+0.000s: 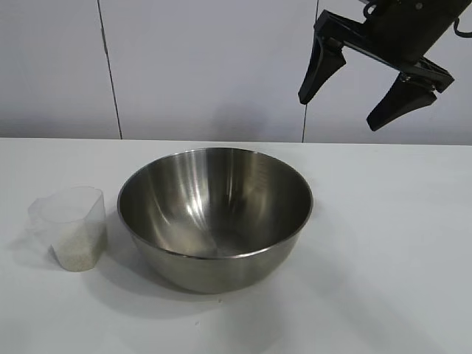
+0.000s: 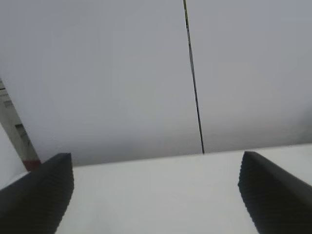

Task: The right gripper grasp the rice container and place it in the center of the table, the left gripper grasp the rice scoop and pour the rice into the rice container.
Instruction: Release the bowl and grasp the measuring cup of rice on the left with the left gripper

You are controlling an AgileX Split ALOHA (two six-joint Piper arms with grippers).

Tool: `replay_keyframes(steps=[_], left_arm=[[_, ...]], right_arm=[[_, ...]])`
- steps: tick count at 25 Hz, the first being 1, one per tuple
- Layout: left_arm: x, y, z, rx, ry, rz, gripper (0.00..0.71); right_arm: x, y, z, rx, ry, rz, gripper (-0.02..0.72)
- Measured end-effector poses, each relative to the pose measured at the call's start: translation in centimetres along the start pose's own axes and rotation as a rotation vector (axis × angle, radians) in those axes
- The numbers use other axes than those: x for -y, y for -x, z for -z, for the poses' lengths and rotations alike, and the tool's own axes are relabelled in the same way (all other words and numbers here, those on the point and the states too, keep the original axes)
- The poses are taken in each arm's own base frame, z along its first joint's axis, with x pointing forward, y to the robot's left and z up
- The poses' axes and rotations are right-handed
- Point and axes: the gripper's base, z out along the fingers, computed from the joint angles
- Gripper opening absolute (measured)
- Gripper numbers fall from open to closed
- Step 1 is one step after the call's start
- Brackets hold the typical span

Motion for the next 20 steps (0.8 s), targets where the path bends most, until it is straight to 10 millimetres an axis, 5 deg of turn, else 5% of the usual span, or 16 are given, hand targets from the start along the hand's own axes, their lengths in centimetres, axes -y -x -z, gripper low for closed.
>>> replay_keyframes(steps=[4, 12, 20], left_arm=[[0.3, -3.3, 1.6, -0.148, -0.033, -0.039, 0.655], [1.1, -6.9, 1.7, -0.316, -0.088, -0.149, 0.650], [2.5, -8.6, 1.4, -0.368, -0.206, -0.170, 0.632]], right_arm=[[0.0, 0.0, 0.0, 0.000, -0.002, 0.001, 0.694], [0.0, 0.0, 0.0, 0.001, -0.002, 0.001, 0.694], [0.0, 0.0, 0.0, 0.000, -0.002, 0.003, 0.694]])
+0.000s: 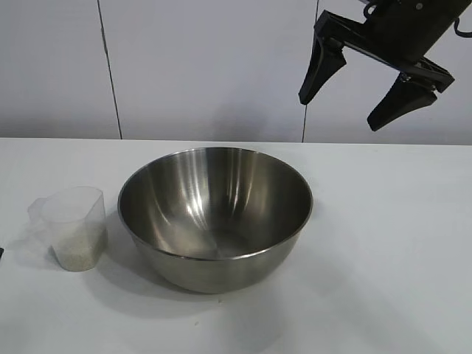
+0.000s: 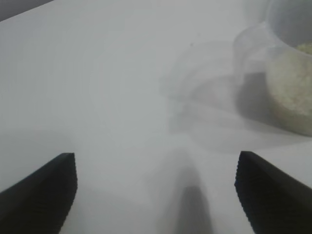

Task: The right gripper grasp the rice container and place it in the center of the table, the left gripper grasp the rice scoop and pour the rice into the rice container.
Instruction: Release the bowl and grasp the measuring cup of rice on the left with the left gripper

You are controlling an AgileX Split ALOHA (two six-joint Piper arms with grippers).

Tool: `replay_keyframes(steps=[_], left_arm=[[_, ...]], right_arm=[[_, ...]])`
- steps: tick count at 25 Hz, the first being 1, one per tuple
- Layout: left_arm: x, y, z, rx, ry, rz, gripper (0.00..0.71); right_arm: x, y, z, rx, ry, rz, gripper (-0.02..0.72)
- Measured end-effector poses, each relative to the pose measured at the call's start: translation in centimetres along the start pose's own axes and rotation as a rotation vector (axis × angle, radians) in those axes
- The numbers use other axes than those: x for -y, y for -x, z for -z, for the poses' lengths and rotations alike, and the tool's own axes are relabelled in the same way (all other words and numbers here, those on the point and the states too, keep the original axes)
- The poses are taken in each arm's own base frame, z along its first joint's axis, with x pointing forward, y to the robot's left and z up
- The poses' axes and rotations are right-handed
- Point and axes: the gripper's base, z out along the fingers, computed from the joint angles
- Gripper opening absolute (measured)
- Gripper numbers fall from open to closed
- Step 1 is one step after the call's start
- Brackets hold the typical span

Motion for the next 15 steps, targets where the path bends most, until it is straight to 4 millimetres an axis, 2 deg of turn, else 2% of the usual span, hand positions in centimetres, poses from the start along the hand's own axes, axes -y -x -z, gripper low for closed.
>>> replay_keyframes(steps=[7, 15], left_arm=[[0.3, 1.0, -1.5, 0.052, -0.028, -0.012, 0.632], [0.8, 0.6, -2.8, 0.034, -0.045, -0.019, 0.632]], right_arm=[[0.0, 0.0, 0.0, 0.000, 0.000, 0.003, 0.694], [0.0, 0.0, 0.0, 0.000, 0.000, 0.005, 0.694]])
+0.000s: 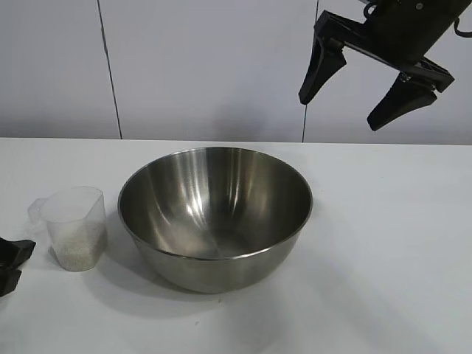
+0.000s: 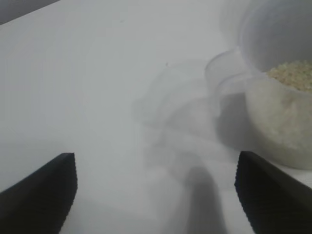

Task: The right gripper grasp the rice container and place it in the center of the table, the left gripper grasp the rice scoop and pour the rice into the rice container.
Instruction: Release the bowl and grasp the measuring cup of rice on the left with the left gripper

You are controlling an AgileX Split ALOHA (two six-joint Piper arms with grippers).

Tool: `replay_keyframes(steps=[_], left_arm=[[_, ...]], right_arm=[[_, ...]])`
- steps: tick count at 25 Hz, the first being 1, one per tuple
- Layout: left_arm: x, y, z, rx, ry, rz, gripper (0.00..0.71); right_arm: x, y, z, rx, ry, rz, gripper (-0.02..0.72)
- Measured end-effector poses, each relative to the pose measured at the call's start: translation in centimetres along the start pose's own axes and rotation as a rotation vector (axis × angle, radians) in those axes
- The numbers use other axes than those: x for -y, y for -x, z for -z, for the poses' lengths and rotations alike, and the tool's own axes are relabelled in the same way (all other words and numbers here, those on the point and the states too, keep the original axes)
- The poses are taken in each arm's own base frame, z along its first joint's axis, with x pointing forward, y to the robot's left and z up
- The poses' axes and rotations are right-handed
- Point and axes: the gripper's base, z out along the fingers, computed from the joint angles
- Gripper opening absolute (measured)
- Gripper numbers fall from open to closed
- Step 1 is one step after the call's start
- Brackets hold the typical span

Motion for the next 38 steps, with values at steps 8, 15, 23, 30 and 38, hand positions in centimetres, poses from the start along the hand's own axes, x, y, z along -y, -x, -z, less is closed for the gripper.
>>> replay_keyframes(steps=[8, 15, 23, 30, 38], left_arm=[[0.4, -0.3, -1.4, -0.008, -0.015, 0.013, 0.632], [0.4, -0.2, -2.2, -0.001, -0.012, 0.034, 0.632], [0.1, 0.9, -3.4, 0.051, 0.006, 0.041, 0.632], [0.0, 1.7, -4.2, 0.083, 0.014, 0.095, 0.632], [-0.2, 2.4, -4.9, 0.114, 0.015, 0.192, 0.589]], right_arm=[[0.0, 0.0, 0.0, 0.001, 0.000, 0.001, 0.694], [0.0, 0.0, 0.0, 0.001, 0.000, 0.001, 0.694], [0.0, 0.0, 0.0, 0.001, 0.000, 0.001, 0.694], [0.0, 0.0, 0.0, 0.001, 0.000, 0.001, 0.694], [0.0, 0.0, 0.0, 0.001, 0.000, 0.001, 0.694]])
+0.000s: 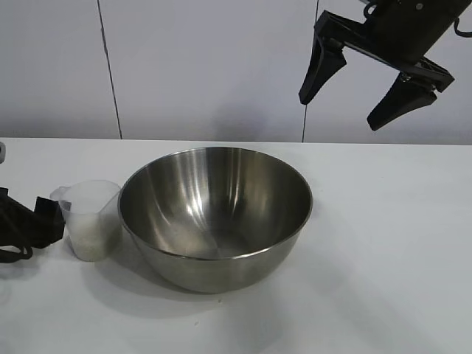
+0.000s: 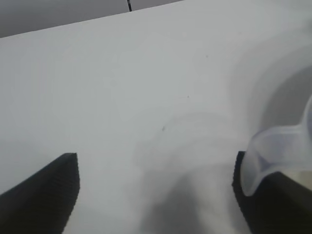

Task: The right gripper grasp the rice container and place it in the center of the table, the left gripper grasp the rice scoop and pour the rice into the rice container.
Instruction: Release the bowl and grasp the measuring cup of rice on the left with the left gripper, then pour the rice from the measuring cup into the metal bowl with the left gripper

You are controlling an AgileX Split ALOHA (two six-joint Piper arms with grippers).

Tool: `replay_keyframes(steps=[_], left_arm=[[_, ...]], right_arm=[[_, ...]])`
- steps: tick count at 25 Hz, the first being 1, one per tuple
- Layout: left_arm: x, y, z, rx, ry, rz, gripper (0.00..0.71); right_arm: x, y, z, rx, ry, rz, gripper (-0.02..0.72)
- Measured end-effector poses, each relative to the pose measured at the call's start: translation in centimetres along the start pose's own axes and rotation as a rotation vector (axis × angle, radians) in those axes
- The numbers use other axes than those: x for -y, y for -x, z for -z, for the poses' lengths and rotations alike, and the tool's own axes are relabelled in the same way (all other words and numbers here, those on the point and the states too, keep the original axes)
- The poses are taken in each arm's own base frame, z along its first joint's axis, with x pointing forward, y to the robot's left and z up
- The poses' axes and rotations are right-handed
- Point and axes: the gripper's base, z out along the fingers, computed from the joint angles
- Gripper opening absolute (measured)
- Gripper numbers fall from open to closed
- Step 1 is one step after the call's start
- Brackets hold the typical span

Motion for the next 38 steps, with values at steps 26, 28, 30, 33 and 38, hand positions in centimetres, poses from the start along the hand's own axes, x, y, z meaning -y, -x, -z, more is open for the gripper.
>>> replay_keyframes(steps=[26, 28, 30, 33, 38], left_arm=[[1.0, 1.0, -0.8, 0.055, -0.116, 0.011, 0.011], [1.1, 1.0, -0.8, 0.055, -0.117, 0.017, 0.010], [1.1, 1.0, -0.8, 0.056, -0.123, 0.015, 0.009], [1.1, 1.7, -0.6, 0.076, -0.133, 0.007, 0.009], [0.8, 4.1, 0.1, 0.159, -0.128, -0.023, 0.009]], right_arm=[[0.4, -0.1, -1.0, -0.024, -0.005, -0.006, 0.694], [0.4, -0.1, -1.0, -0.024, -0.005, -0.006, 0.694], [0.4, -0.1, -1.0, -0.024, -0.005, -0.007, 0.694], [0.4, -0.1, -1.0, -0.024, -0.005, -0.007, 0.694], [0.4, -0.1, -1.0, -0.024, -0.005, -0.007, 0.694]])
